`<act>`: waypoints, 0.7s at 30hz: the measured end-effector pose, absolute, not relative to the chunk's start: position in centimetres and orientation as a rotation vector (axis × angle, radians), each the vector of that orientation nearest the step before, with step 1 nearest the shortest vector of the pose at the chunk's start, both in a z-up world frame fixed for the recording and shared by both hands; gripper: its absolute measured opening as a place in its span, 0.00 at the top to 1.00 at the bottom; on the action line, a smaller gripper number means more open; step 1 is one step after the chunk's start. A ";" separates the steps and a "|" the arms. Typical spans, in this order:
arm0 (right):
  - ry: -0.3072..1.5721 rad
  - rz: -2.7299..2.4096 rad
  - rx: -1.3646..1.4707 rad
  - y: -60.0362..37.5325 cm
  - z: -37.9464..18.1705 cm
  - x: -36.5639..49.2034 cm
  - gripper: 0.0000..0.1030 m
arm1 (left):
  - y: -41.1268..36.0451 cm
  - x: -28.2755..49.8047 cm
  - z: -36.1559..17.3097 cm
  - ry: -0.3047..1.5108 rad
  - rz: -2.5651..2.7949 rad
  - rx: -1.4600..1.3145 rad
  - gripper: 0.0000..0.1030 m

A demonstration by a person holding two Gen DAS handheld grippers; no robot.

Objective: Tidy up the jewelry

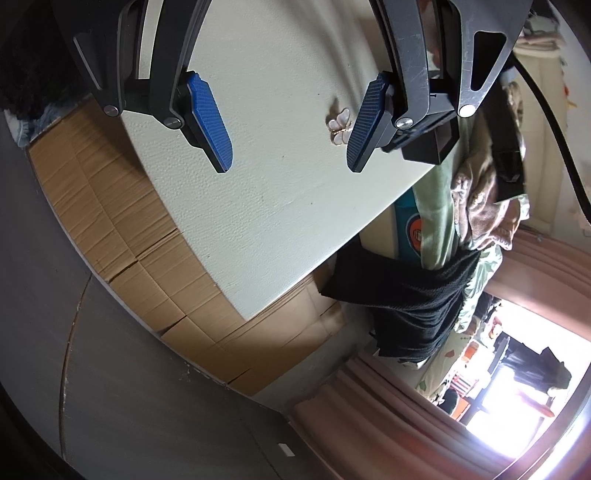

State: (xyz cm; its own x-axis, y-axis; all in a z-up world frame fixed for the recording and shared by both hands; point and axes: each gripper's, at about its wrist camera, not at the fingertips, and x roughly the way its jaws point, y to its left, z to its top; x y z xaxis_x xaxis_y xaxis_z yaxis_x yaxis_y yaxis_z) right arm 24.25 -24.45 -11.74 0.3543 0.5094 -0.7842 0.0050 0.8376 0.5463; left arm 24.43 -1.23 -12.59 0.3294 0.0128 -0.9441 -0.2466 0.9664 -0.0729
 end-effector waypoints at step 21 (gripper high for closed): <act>1.216 0.451 0.290 -16.4 -12.9 23.2 0.36 | 5.9 16.1 -7.2 0.951 0.153 -0.491 0.88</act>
